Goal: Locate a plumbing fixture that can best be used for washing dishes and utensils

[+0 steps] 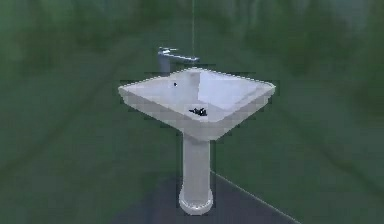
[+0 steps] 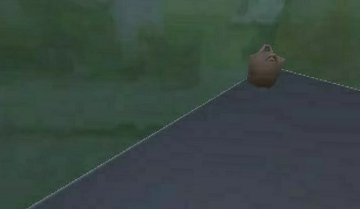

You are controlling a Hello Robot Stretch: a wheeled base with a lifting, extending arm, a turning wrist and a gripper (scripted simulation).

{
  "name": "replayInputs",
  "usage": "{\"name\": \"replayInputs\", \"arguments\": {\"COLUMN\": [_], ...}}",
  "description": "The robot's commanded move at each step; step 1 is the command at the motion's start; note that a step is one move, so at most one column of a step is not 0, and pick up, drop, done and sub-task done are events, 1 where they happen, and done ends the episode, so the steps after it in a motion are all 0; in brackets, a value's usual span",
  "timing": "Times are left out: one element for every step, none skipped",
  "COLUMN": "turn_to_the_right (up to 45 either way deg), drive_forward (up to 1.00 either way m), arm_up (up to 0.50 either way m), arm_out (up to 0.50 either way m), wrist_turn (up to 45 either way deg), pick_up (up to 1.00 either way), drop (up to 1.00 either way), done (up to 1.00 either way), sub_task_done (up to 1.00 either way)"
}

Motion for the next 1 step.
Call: {"name": "replayInputs", "arguments": {"turn_to_the_right": [0.0], "drive_forward": [0.0], "arm_up": [0.0], "arm_out": [0.0], "wrist_turn": [0.0], "pick_up": [0.0], "drop": [0.0], "done": [1.0], "sub_task_done": [0.0]}}
